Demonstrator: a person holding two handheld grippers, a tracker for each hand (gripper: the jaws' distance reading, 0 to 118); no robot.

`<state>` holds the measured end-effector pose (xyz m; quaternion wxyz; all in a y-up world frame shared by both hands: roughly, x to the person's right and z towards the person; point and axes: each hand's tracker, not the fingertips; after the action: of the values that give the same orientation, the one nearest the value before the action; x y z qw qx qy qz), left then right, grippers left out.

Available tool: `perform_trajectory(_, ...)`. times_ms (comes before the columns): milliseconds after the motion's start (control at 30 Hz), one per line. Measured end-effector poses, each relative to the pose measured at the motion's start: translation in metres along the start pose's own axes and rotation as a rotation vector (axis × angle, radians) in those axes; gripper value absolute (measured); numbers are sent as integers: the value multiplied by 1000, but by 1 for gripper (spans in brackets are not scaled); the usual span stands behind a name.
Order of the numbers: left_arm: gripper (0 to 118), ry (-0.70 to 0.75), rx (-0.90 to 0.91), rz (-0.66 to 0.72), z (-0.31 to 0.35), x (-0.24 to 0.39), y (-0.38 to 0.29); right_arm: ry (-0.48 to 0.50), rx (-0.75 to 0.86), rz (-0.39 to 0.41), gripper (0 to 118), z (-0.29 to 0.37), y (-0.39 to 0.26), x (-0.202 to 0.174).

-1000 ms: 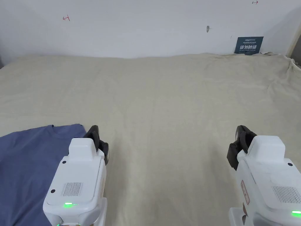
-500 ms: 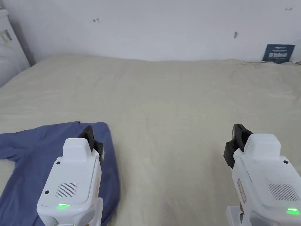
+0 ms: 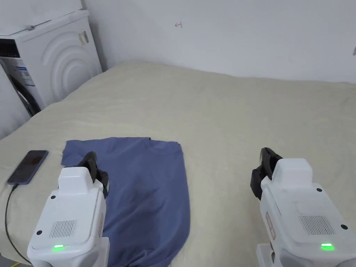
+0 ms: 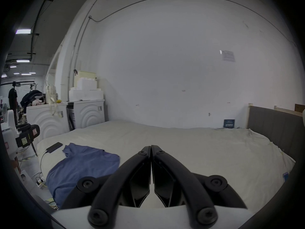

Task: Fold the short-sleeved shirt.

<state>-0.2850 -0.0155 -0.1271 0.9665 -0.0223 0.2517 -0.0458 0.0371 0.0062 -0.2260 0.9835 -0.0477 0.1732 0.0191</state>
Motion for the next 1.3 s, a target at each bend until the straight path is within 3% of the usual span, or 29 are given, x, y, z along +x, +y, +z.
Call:
perform_trajectory(433,0,142,-34,-1,13,-69,-10,151,-18,21,1,-21,-3,-69)
perform_trajectory(867,0,104,-74,3,-4,-69,-11,161,-30,26,1,-25,-4,-72)
perform_trajectory(1033,0,22,-169,21,-37,-61,-8,142,-29,30,1,-30,-2,-64)
perform_trajectory(1300,0,-135,-543,113,-130,-44,-17,107,-41,31,1,-44,-4,-51)
